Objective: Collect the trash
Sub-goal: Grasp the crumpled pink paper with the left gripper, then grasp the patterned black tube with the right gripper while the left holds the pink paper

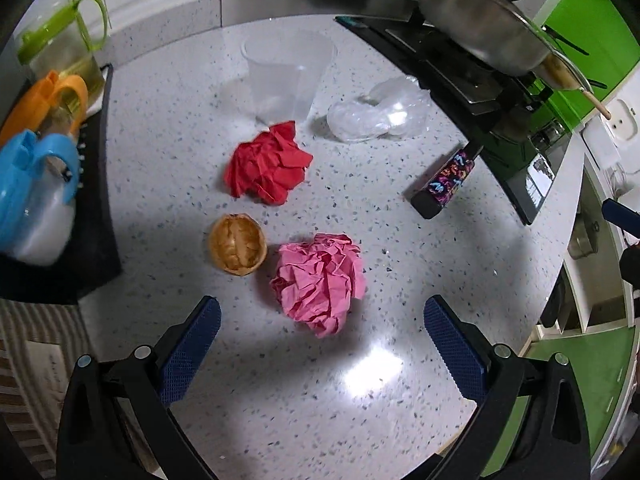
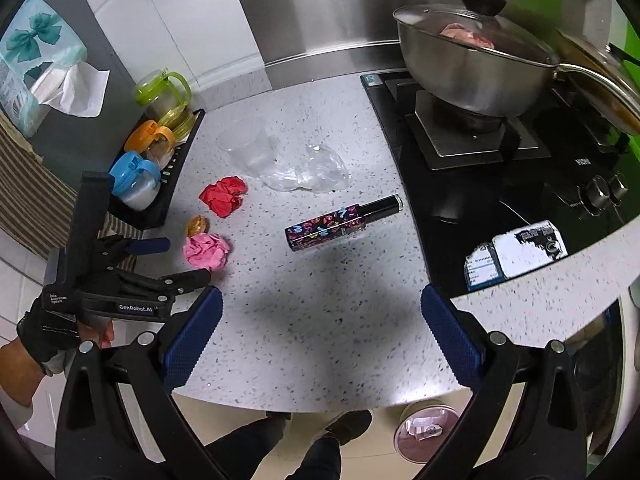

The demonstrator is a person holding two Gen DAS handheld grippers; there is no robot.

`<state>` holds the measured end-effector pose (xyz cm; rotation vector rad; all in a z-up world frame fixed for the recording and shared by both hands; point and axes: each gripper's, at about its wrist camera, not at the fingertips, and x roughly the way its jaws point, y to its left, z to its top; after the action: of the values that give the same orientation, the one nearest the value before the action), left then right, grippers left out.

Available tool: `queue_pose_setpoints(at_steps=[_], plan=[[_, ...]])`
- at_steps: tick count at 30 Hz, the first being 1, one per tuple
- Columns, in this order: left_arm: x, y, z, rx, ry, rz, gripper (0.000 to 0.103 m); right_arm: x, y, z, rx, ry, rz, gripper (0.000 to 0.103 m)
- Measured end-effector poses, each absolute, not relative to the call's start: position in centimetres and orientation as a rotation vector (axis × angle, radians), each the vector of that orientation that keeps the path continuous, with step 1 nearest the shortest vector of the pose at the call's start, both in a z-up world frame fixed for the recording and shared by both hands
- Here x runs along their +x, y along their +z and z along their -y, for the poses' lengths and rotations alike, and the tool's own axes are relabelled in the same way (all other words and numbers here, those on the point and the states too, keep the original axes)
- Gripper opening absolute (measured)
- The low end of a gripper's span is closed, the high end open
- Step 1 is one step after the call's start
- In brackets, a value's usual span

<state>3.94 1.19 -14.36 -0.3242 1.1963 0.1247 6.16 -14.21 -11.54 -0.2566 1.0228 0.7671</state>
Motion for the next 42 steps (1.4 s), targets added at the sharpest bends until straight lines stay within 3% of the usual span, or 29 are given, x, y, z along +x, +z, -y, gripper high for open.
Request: queue_pose_setpoints(at_steps=[6,7,10,16,26,42], plan=[[4.6,-15.2,-1.4,-0.347,0.154,-1.193,0.063,7.1,-12.3,13.8,-0.263,0.788,-1.037,0.098],[4.7,-15.3,-1.4,-0.347,0.155,-1.194,0.053,7.2,-12.4,13.7,-0.262,0.79,-1.038,0.098],[4.9,-15.4,-1.4,-0.345,0.158,-1.198,0.041,7.5,-12.5,13.5,-0.259,0.795,-1.04,0.098],[4.8,-14.9,-1.6,-0.337,0.14,-1.186,0.035,7.5,-12.7,13.2,-0.257,0.795,-1.042,0.098],[4.2,-10.8,-1.0,-0.28,0.095,-1.129,0.035,8.8,-13.6,11.9,-0.202,0.7,-1.08,0.098],[4.9,-7.7,-2.9,-0.244,0.061,-1.07,0.035,13.5,-19.7,7.1,-0.08,0.456,-1.261,0.098]])
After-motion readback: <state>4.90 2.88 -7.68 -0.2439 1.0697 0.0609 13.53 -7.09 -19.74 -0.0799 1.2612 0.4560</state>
